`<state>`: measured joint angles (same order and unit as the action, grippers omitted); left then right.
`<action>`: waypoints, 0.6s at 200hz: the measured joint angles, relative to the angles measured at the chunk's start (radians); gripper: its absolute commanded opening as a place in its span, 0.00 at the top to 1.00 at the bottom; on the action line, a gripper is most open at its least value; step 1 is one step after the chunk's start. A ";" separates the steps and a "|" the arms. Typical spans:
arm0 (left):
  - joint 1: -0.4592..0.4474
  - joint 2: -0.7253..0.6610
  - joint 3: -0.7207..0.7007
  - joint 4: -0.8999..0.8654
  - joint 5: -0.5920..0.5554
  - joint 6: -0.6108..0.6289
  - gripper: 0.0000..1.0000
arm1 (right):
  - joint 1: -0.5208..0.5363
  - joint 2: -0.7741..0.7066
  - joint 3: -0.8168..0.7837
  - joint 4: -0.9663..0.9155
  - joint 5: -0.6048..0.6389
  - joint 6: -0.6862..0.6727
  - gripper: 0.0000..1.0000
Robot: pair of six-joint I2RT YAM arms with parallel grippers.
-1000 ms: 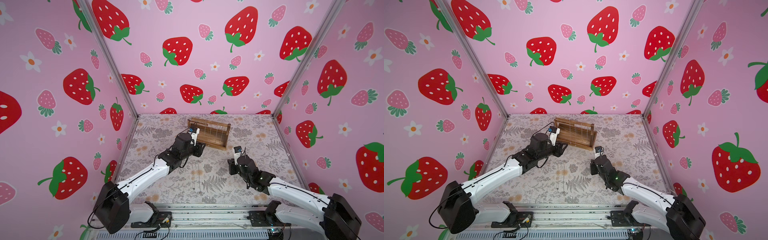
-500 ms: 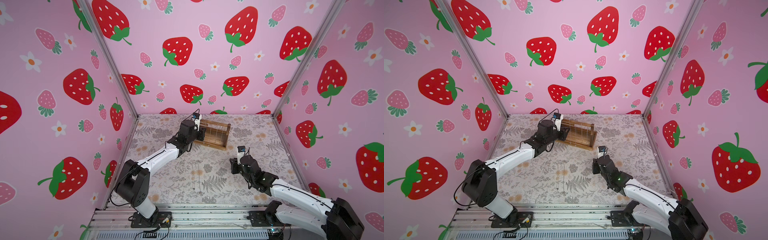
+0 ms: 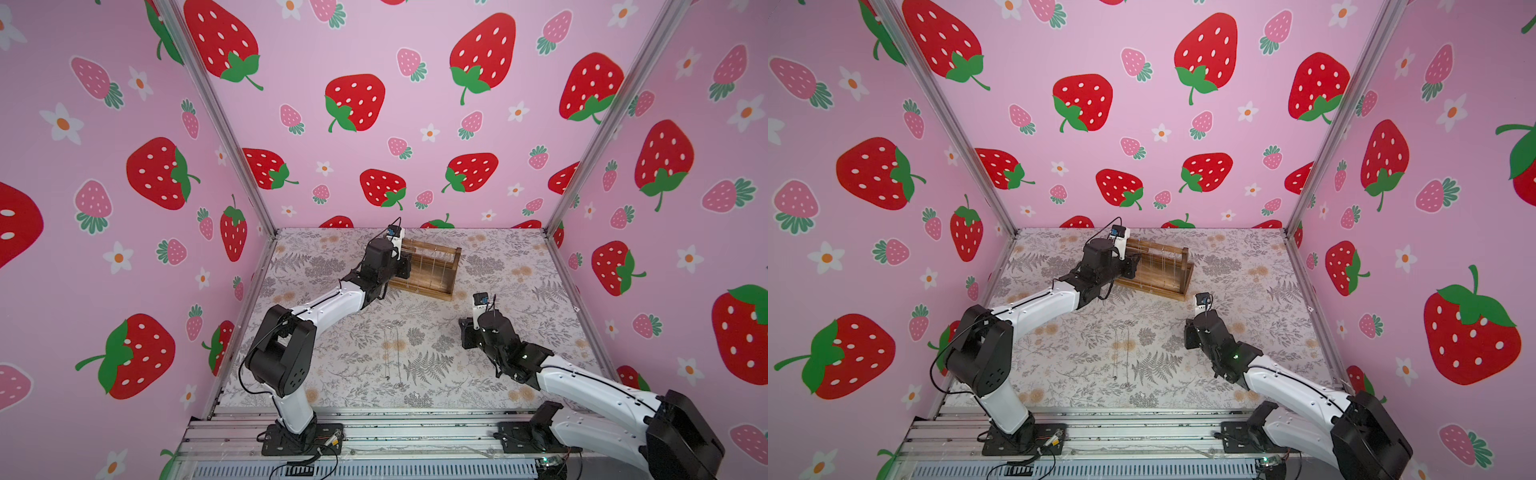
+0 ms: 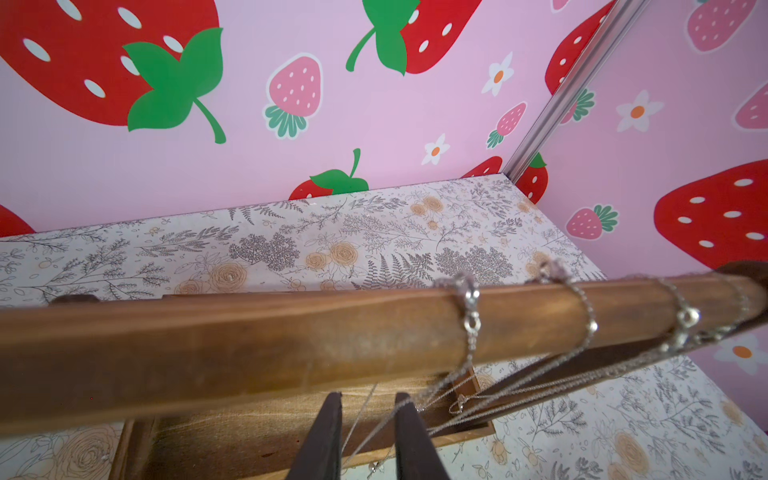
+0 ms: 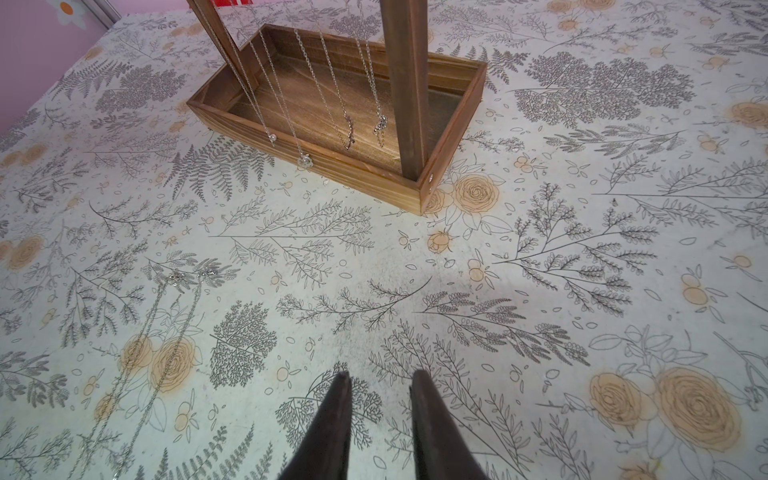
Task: Take the necklace off the jewelry display stand
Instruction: Take off the necklace from the stand.
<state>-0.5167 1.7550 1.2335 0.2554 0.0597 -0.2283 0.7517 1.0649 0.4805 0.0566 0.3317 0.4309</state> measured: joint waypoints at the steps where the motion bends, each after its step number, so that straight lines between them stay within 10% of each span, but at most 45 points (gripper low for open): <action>1: 0.000 0.000 0.001 0.001 0.001 0.003 0.91 | 0.000 0.000 0.000 0.000 0.000 0.000 0.73; 120: 0.005 -0.054 -0.116 0.057 0.029 -0.034 1.00 | -0.002 0.033 0.000 0.000 -0.014 0.000 0.73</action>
<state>-0.5121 1.7008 1.1175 0.3126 0.0883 -0.2623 0.7498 1.0977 0.4808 0.0563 0.3180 0.4305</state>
